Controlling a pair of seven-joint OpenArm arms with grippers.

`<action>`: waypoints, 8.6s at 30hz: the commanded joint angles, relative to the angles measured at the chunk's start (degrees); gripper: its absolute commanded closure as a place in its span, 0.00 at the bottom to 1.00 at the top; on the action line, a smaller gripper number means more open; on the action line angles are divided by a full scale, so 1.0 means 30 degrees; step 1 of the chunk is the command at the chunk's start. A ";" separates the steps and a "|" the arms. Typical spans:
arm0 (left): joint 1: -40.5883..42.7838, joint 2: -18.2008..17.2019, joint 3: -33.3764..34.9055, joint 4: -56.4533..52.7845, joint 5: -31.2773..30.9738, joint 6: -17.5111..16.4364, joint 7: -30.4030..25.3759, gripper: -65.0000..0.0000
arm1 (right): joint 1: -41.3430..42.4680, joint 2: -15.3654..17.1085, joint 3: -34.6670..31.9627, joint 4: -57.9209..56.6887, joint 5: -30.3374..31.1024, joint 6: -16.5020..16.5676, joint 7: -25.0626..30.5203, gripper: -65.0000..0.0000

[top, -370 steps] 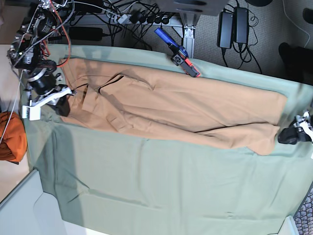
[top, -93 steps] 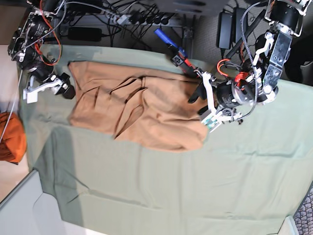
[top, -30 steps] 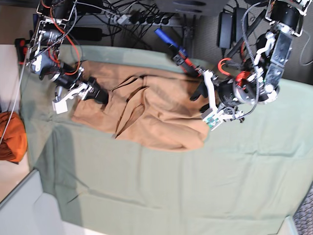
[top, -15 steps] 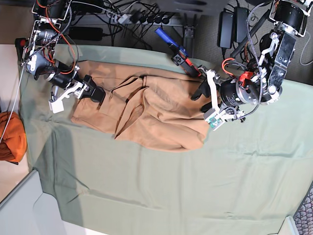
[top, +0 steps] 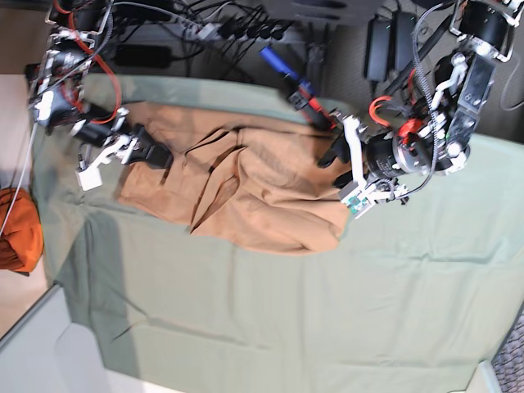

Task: Fold the T-shirt properly
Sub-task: 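Grasp the folded shirt's edge with the right gripper and pull it straight, then lift the shirt edge with the right gripper and fold it over the bundle, then press the folded bundle flat with the right gripper and release, then grasp the bundle with both grippers and square it on the cloth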

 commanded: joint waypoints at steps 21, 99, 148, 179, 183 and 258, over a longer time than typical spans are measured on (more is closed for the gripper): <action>-0.0153 -0.0022 -0.0036 0.0393 -0.0189 -0.0299 -0.0386 0.51 | 0.0379 -0.0401 0.0073 0.0233 0.1093 0.2878 0.0197 0.45; -0.0087 -0.3555 -0.3920 0.1195 -0.3067 -0.1231 0.0255 0.51 | 0.0780 0.1377 0.3060 0.2390 -0.2404 0.2820 0.2790 1.00; 0.1056 -0.4510 -0.3920 0.1195 -0.6193 -0.3315 0.1180 0.51 | 0.0874 -0.5544 -0.8939 0.9173 -0.9078 0.2521 0.4262 0.44; 0.1056 -0.5661 -0.4881 0.1195 -0.7949 -0.4186 0.1829 0.51 | 0.2259 -0.4947 -1.8870 0.9741 -1.9868 0.2492 0.5464 0.44; 0.1056 -0.5727 -0.6470 0.1195 -0.9143 -0.4186 0.2113 0.51 | 0.2273 -0.4954 -1.9424 0.9836 -1.9999 0.2492 0.5472 0.44; -0.6280 -0.0874 0.8852 -0.9165 0.2543 -0.4186 -0.4648 1.00 | 1.3107 -0.3475 -1.1191 -0.8036 -1.2502 0.2594 0.4692 1.00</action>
